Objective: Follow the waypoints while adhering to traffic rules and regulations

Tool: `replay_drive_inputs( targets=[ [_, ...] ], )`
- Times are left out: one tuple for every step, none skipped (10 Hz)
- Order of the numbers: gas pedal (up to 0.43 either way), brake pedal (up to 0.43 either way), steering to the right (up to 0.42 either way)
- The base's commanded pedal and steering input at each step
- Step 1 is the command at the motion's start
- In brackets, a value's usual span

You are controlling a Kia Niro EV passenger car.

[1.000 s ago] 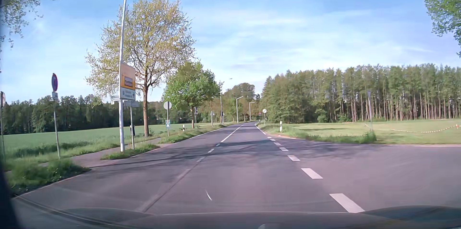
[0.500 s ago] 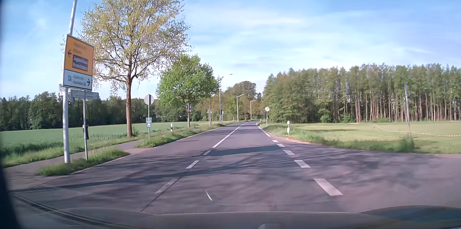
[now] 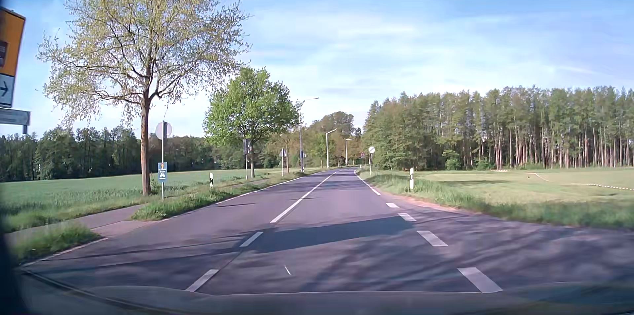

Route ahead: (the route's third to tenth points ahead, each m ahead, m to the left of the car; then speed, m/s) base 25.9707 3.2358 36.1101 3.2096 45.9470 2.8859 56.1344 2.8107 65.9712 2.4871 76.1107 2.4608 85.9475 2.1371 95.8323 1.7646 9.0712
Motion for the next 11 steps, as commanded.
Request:
replay_drive_inputs(
  targets=[
    [0.000,0.000,-0.006],
    [0.000,0.000,-0.006],
    [0.000,0.000,-0.005],
    [0.000,0.000,-0.004],
    [0.000,0.000,-0.004],
    [0.000,0.000,-0.004],
    [0.000,0.000,-0.003],
    [0.000,0.000,-0.002],
    [0.000,0.000,-0.002],
    [0.000,0.000,-0.002],
    [0.000,0.000,-0.002]
  ],
)
